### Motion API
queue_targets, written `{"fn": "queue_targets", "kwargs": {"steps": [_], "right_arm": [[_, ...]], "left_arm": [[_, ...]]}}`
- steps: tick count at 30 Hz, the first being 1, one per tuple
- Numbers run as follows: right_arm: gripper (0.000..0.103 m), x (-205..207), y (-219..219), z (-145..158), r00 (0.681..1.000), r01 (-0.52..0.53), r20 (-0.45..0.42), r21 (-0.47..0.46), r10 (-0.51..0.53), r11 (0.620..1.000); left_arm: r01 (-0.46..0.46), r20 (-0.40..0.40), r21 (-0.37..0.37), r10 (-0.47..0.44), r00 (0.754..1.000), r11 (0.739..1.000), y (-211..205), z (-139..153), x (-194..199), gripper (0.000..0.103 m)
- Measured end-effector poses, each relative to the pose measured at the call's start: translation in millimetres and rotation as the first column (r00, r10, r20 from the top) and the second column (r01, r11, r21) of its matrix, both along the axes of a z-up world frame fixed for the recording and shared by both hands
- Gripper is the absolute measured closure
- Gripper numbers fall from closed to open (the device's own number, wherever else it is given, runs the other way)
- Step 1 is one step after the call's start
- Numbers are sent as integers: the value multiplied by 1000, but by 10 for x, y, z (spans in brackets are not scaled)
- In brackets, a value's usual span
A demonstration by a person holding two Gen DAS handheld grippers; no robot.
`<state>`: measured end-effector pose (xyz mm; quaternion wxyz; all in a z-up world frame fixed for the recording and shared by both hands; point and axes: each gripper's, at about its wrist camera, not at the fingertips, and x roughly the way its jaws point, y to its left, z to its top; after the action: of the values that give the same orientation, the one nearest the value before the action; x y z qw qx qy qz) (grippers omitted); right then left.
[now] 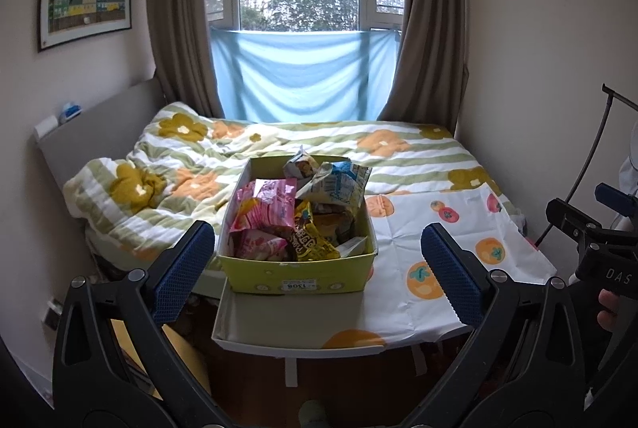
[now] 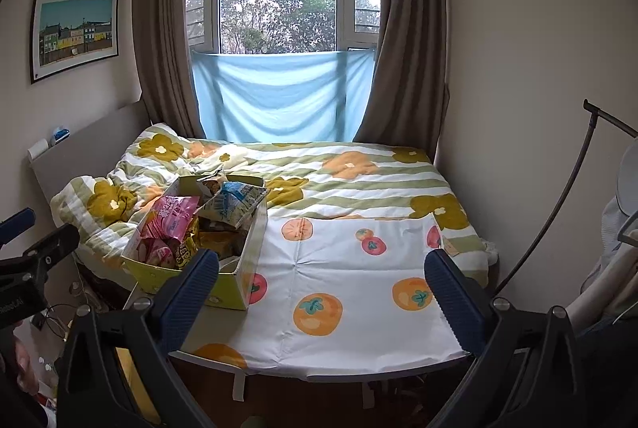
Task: Organize snacks
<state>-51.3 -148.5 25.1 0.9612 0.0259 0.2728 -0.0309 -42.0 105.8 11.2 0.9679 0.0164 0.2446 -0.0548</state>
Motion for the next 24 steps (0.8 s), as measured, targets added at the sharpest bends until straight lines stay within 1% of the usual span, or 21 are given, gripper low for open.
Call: {"fn": "queue_targets", "kwargs": {"steps": [6, 24], "right_arm": [[0, -28, -18, -14, 1000, 5, -2, 7, -5, 1000], [0, -37, -32, -3, 1000, 18, -3, 15, -18, 1000]], "left_arm": [[6, 3, 15, -6, 1000, 1000, -47, 5, 0, 0], [6, -1, 17, -6, 1000, 1000, -39, -12, -1, 0]]}}
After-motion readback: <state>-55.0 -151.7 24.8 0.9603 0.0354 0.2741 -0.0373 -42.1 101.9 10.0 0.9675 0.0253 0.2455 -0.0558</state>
